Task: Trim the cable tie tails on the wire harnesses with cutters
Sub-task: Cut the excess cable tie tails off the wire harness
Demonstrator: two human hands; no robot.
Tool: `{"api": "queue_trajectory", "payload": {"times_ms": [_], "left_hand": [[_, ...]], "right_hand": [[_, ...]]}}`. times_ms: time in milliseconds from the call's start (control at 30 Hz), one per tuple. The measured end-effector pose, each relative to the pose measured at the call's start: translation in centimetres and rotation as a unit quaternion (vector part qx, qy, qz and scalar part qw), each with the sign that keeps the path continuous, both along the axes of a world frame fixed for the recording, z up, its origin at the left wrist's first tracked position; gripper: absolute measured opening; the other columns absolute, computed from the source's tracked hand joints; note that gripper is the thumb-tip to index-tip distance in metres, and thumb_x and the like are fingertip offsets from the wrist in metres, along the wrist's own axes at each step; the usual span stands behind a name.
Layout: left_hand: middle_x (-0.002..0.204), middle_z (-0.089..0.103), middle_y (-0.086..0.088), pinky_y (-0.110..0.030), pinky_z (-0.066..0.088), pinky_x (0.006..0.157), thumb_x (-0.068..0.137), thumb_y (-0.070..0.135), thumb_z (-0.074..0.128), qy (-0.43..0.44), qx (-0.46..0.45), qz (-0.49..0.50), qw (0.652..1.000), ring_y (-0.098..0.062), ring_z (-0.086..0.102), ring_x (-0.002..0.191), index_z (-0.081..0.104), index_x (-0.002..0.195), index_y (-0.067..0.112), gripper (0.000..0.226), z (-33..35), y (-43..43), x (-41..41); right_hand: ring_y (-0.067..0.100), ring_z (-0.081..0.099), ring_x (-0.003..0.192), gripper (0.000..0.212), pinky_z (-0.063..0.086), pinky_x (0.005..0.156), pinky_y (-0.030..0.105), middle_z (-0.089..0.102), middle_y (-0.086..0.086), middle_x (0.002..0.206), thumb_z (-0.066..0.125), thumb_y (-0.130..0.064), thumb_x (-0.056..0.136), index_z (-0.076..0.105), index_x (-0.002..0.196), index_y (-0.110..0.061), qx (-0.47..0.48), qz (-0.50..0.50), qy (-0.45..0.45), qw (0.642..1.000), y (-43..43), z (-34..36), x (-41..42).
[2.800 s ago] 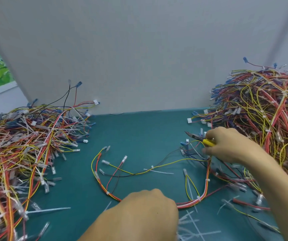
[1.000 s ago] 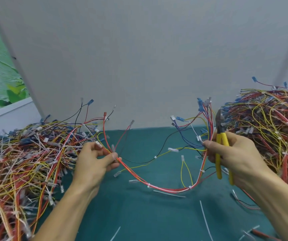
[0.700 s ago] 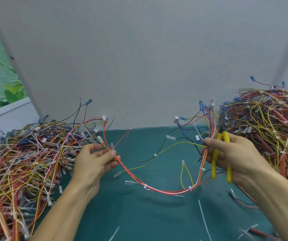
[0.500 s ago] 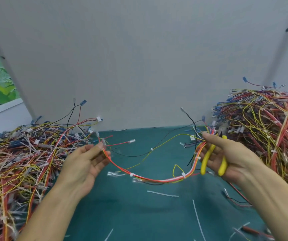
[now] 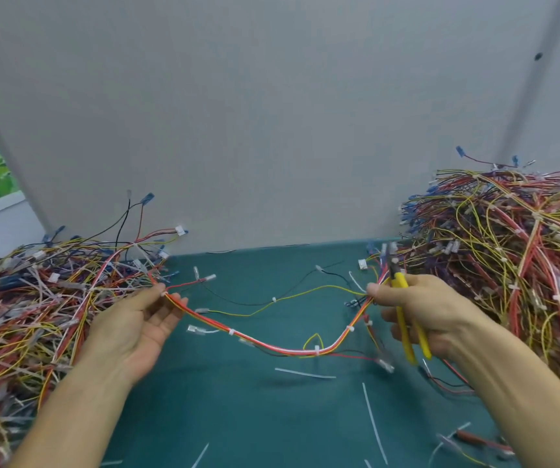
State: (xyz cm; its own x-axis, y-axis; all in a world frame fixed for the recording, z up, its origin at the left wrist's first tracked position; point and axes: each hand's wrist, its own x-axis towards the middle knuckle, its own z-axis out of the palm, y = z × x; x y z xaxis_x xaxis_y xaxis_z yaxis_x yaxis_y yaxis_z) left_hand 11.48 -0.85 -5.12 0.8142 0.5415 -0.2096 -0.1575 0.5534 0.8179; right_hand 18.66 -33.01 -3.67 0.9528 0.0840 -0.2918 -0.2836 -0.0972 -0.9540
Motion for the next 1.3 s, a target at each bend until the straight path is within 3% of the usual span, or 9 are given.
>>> {"api": "queue_trajectory", "payload": {"times_ms": [100, 233, 500, 667, 967, 1067, 1167, 1233, 1300], "left_hand": [[0.077, 0.055, -0.012, -0.024, 0.057, 0.052, 0.093, -0.002, 0.050, 0.013, 0.018, 0.010, 1.000, -0.019, 0.058, 0.071, 0.054, 0.081, 0.003, 0.014, -0.2, 0.3, 0.0], [0.076, 0.056, -0.012, -0.024, 0.058, 0.054, 0.091, -0.004, 0.051, 0.018, 0.031, 0.019, 0.999, -0.019, 0.059, 0.069, 0.055, 0.080, 0.001, 0.013, 0.0, 0.5, -0.1], [0.077, 0.058, -0.012, -0.025, 0.059, 0.056, 0.091, -0.004, 0.051, -0.008, 0.045, 0.022, 0.999, -0.018, 0.062, 0.067, 0.056, 0.079, 0.004, 0.015, 0.9, 0.4, -0.5], [0.078, 0.063, -0.011, -0.025, 0.058, 0.057, 0.089, -0.004, 0.054, -0.046, 0.059, 0.009, 0.997, -0.014, 0.067, 0.059, 0.056, 0.086, 0.007, 0.012, 1.5, 0.0, -0.6], [0.086, 0.064, -0.014, -0.032, 0.059, 0.056, 0.088, -0.007, 0.057, -0.020, 0.133, -0.026, 0.991, -0.020, 0.066, 0.061, 0.053, 0.090, 0.010, 0.018, 1.2, -1.9, -0.7], [0.106, 0.065, -0.016, -0.038, 0.053, 0.075, 0.085, 0.004, 0.068, 0.126, 0.387, -0.035, 0.913, -0.028, 0.064, 0.088, 0.054, 0.107, 0.011, 0.027, -0.2, -2.4, -0.6], [0.125, 0.055, -0.007, -0.036, 0.037, 0.101, 0.080, 0.026, 0.075, 0.196, 0.685, 0.017, 0.702, -0.025, 0.049, 0.120, 0.054, 0.126, 0.015, 0.051, -1.1, -3.3, -0.9], [0.115, 0.060, 0.009, -0.020, 0.040, 0.092, 0.083, 0.030, 0.072, 0.112, 0.705, 0.011, 0.701, -0.010, 0.056, 0.105, 0.064, 0.117, 0.025, 0.035, -0.6, -5.0, -1.3], [0.089, 0.070, 0.016, -0.009, 0.042, 0.069, 0.084, 0.026, 0.071, 0.031, 0.622, -0.071, 0.779, 0.002, 0.059, 0.074, 0.073, 0.095, 0.031, 0.012, -0.2, -7.1, -1.5]], "right_hand": [[0.017, 0.044, 0.058, 0.019, 0.033, 0.053, 0.027, 0.053, 0.006, 0.067, 0.075, -0.021, 0.084, 0.061, 0.077, -0.010, -0.160, 0.028, -0.071, 0.984, -0.3, -0.5, 0.0], [0.028, 0.050, 0.081, 0.033, 0.034, 0.064, 0.035, 0.056, 0.008, 0.088, 0.065, -0.041, 0.088, 0.045, 0.079, -0.017, -0.483, 0.030, -0.164, 0.860, -1.0, 0.0, -0.2], [0.028, 0.063, 0.050, 0.029, 0.057, 0.055, 0.045, 0.061, 0.012, 0.055, 0.062, -0.029, 0.094, 0.053, 0.086, -0.002, -0.186, 0.035, -0.085, 0.978, 1.4, -0.7, -1.1], [0.022, 0.050, 0.037, 0.028, 0.045, 0.042, 0.028, 0.057, 0.012, 0.054, 0.073, -0.026, 0.085, 0.052, 0.078, -0.008, -0.146, -0.011, -0.057, 0.988, 2.6, -3.3, -1.0], [0.022, 0.050, 0.040, 0.016, 0.044, 0.048, 0.032, 0.062, 0.008, 0.056, 0.069, -0.001, 0.077, 0.058, 0.085, -0.010, -0.114, -0.075, -0.114, 0.984, 2.6, -3.0, -0.7], [0.023, 0.060, 0.049, 0.013, 0.051, 0.053, 0.039, 0.066, 0.003, 0.059, 0.067, 0.001, 0.081, 0.063, 0.087, -0.010, -0.099, -0.084, -0.155, 0.979, 2.6, -2.5, -0.8], [0.028, 0.064, 0.059, 0.015, 0.057, 0.072, 0.051, 0.069, 0.008, 0.067, 0.068, 0.000, 0.083, 0.065, 0.086, -0.014, -0.094, -0.072, -0.198, 0.973, 2.8, -2.0, -1.1], [0.032, 0.065, 0.068, 0.013, 0.055, 0.076, 0.052, 0.070, 0.007, 0.072, 0.070, -0.006, 0.084, 0.065, 0.087, -0.018, -0.121, -0.052, -0.251, 0.959, 2.9, -1.7, -1.6], [0.026, 0.065, 0.077, 0.015, 0.053, 0.077, 0.042, 0.071, -0.002, 0.078, 0.072, -0.012, 0.083, 0.066, 0.092, -0.023, -0.180, -0.019, -0.330, 0.927, 3.4, -1.4, -2.3]]}}
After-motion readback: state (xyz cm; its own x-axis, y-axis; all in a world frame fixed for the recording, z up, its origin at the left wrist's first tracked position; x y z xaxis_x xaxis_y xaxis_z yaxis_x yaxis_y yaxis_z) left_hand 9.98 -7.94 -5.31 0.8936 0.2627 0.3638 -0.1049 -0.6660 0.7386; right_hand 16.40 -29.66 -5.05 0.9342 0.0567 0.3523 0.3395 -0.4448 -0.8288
